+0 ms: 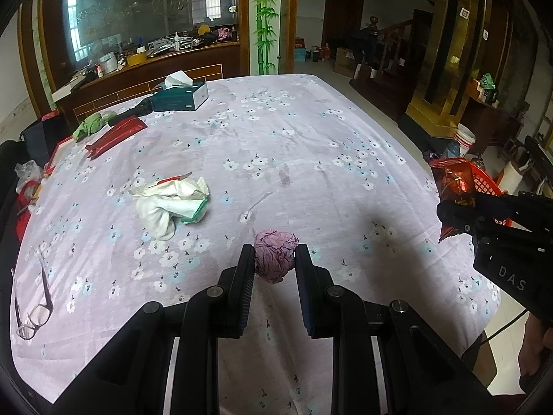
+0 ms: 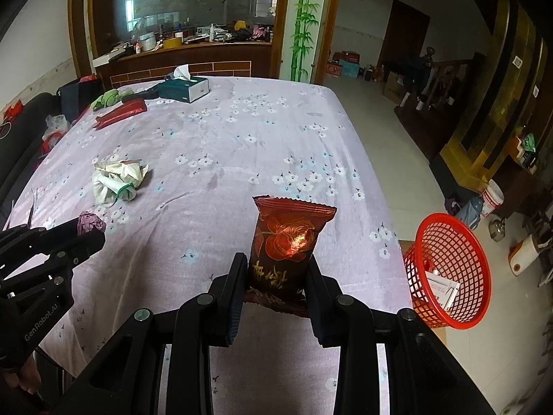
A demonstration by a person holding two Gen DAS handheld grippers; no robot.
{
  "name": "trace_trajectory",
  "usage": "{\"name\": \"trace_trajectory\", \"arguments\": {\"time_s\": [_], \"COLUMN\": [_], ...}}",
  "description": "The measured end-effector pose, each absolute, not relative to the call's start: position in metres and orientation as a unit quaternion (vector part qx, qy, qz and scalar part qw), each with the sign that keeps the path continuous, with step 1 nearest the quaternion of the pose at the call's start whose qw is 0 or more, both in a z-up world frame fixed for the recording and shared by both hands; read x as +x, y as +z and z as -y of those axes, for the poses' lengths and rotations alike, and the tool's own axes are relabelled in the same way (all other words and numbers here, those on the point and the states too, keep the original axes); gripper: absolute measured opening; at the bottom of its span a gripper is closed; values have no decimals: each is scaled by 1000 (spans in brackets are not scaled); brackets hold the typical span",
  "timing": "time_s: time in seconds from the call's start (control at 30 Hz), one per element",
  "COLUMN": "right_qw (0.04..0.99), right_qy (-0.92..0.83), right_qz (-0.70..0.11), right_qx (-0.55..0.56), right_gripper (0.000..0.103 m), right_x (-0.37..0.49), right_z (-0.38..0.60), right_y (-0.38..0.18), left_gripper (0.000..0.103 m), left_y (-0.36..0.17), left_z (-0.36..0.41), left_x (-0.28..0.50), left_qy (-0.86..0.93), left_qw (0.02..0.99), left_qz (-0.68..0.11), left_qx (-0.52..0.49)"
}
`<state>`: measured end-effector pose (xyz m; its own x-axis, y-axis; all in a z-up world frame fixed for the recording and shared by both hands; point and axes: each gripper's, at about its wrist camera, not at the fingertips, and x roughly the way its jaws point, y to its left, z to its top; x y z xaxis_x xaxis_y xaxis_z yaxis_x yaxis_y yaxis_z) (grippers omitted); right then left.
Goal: Collect trash
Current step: 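Carry the pink tissue and red snack packet over the red wastebasket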
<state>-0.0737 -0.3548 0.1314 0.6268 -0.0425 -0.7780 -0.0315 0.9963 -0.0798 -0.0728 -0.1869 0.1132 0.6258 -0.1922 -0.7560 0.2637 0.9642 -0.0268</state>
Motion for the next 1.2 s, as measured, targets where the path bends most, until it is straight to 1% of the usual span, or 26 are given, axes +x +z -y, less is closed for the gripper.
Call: {"name": "trace_trajectory", "arguments": {"time_s": [0.6, 0.83, 1.2], "right_qw": [902, 900, 895], "right_qy": [-1, -21, -70], "right_qz": [-430, -435, -440], "right_qx": [-34, -8, 31], "right_gripper": [34, 34, 34], "right_x": [-78, -82, -89], "right_z": [365, 397, 458], "right_y": [132, 129, 129], "left_gripper": [22, 22, 22], "left_y": [114, 115, 121], "left_z": [195, 224, 290], "left_x": [-76, -71, -60], "left_qy": [-127, -143, -176], "left_qw": [900, 897, 894], "left_qz": [-414, -412, -397], "left_qx": [50, 67, 111]}}
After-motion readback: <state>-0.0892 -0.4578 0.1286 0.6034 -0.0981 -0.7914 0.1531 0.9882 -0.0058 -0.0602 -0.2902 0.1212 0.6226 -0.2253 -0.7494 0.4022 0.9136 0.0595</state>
